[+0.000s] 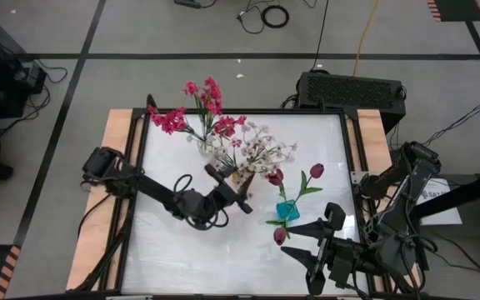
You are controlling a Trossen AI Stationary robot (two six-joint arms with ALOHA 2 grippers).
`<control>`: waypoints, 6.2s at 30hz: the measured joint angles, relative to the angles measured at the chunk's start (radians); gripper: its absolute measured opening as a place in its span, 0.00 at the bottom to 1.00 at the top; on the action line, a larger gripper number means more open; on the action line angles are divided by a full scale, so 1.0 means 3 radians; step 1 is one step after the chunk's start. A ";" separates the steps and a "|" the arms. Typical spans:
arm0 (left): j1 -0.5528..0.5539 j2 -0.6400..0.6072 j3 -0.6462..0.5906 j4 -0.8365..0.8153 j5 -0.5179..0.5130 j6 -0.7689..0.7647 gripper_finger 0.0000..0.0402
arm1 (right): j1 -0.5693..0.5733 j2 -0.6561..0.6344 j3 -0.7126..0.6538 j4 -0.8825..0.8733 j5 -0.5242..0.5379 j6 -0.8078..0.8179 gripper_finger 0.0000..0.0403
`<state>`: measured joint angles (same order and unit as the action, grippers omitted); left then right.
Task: Sort flowers into vase by color
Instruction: Put the white flowers into the yellow vase, then return to Home Position
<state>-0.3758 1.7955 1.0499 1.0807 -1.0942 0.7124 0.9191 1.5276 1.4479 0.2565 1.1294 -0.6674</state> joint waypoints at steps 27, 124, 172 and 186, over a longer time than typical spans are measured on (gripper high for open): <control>-0.1797 -0.1636 0.0043 -0.1015 -0.0382 0.0428 0.69 | -0.0124 -0.0385 -0.0005 -0.0886 -0.0059 0.0326 0.38; 0.0235 -0.3906 -0.3481 -0.1604 0.3053 -0.2418 0.02 | 0.0139 -0.3996 -0.4718 -0.0184 -0.1430 0.2788 0.00; 0.0267 -0.4907 -0.3485 -0.2527 0.3186 -0.2240 0.02 | -0.2066 -0.5060 -0.4775 -0.0444 -0.3917 0.2239 0.00; 0.0785 -0.5517 -0.3485 -0.3175 0.3471 -0.2114 0.00 | -0.2735 -0.5061 -0.4775 -0.0576 -0.4112 0.2202 0.00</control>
<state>-0.1404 0.1405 0.0044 0.1281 -0.0528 0.0783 0.0985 0.0093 0.0154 0.0836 -0.1043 -0.0068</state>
